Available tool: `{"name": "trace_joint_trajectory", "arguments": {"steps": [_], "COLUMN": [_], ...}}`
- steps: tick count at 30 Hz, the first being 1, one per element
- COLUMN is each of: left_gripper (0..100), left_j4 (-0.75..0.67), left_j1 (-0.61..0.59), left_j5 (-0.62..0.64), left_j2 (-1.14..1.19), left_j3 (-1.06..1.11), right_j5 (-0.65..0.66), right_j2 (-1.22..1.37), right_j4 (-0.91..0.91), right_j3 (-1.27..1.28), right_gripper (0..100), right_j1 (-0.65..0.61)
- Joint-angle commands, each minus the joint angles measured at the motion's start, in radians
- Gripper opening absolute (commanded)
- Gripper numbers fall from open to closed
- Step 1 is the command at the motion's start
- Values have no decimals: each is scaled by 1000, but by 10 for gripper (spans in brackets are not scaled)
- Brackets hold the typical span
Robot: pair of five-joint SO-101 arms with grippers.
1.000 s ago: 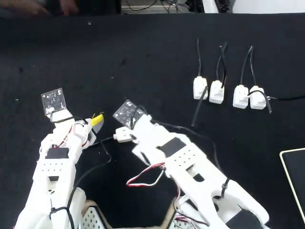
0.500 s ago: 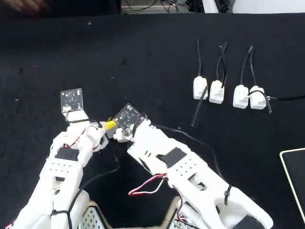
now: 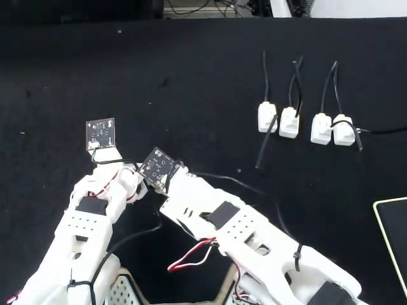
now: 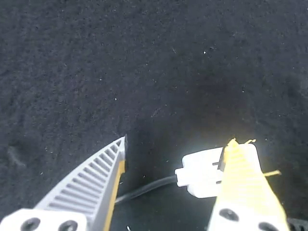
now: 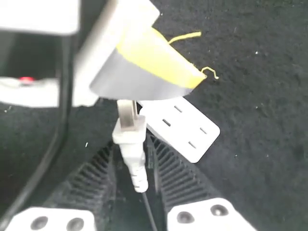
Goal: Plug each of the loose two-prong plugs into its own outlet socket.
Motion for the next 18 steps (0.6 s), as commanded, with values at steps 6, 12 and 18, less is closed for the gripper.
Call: {"name": "trace_joint_trajectory", "arguments": {"steps": [6,12,18], "left_gripper": [317,317,317], "left_j4": [-9,-9,-14], "left_j1": [13,64,61], "left_j5": [-23,-92,-101], "left_j2": [-20,-21,-21], "left_j3": [-7,7,8], "right_j5": [-9,-9,-3], "right_j2": [4,4,-7], "right_j4": [-26,-28,-20], "right_j3": [-10,-10,-10], "right_gripper": [11,11,11], "right_j1": [-14,-14,-3]}}
